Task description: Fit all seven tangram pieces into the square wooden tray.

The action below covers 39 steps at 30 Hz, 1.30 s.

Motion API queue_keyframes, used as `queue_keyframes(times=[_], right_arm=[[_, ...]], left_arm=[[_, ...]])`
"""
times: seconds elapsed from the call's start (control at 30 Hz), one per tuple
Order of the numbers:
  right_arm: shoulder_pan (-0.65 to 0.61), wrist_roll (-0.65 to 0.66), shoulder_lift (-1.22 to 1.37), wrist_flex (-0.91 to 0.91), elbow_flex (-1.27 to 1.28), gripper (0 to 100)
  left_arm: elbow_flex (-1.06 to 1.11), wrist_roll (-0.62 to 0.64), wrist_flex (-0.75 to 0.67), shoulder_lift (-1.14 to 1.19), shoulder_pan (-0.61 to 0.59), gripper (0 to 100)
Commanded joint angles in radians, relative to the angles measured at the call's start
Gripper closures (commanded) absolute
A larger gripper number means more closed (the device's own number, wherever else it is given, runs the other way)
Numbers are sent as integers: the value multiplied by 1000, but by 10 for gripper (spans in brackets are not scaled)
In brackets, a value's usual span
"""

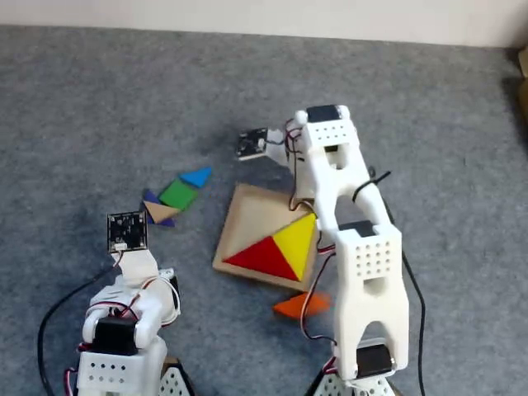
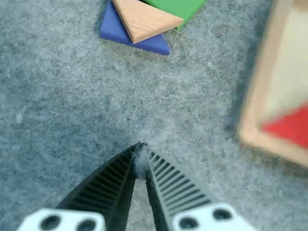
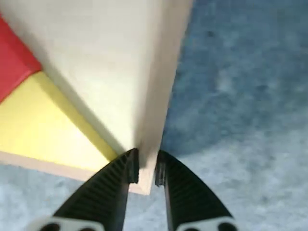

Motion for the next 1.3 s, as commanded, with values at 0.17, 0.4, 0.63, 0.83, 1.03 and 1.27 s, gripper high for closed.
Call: queue_keyframes(times=[0.17,0.4,0.63,0.83,1.03,1.27], right_arm=[[31,-196,-134,48,-54,993],[-19,-265,-133,-73,-54,993],[-65,-451,-142,-220,-54,875],[-74,-571,-196,-213,-101,764],[-87,-572,-351,33,-107,764],[-91,-680,-564,196,10,764]], left_arm=[[19,-6,5,-4,-7,995],[19,-6,5,-4,-7,995],[19,-6,5,-4,-7,995],[19,-6,5,-4,-7,995],[19,-6,5,-4,-7,995],[19,-6,5,-4,-7,995]])
